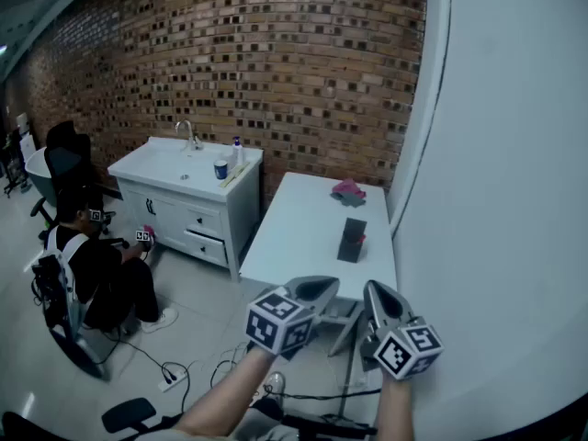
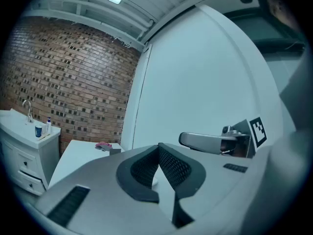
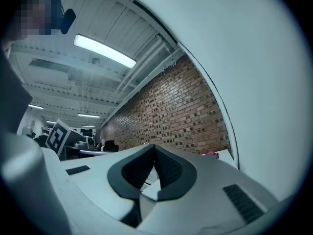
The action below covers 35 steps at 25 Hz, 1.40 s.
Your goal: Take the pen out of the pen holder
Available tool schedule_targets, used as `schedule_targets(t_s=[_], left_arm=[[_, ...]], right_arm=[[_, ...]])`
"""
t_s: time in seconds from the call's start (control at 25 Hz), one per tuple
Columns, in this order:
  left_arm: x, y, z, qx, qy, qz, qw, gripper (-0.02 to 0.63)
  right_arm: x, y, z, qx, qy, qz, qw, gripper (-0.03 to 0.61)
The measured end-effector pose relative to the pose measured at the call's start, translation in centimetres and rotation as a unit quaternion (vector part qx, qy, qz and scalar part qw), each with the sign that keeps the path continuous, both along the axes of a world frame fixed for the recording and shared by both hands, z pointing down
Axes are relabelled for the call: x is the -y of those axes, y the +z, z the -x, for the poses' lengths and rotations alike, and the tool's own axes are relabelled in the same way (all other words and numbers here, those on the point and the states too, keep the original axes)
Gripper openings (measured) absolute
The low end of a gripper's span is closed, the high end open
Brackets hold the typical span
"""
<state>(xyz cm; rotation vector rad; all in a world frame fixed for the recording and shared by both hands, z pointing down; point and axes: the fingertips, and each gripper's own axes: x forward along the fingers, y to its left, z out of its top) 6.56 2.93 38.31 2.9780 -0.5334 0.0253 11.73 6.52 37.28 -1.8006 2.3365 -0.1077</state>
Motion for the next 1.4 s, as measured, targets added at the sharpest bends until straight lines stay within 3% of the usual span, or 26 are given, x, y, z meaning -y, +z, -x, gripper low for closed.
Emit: schedule_targets(t_s=[0.6, 1.4], left_arm=[[7.4, 1.0, -2.6, 0.011, 0.016, 0.019, 0.9996, 0.005], [23.1, 4.7, -8.1, 0.040, 0.051, 0.054, 0.9965, 0.005]], right_arm=[[7.4, 0.8, -2.6, -0.002, 0.018, 0.016, 1.000, 0.000], [22.3, 3.8, -8.3, 0.000, 0.067, 0.076, 0.995, 0.000]])
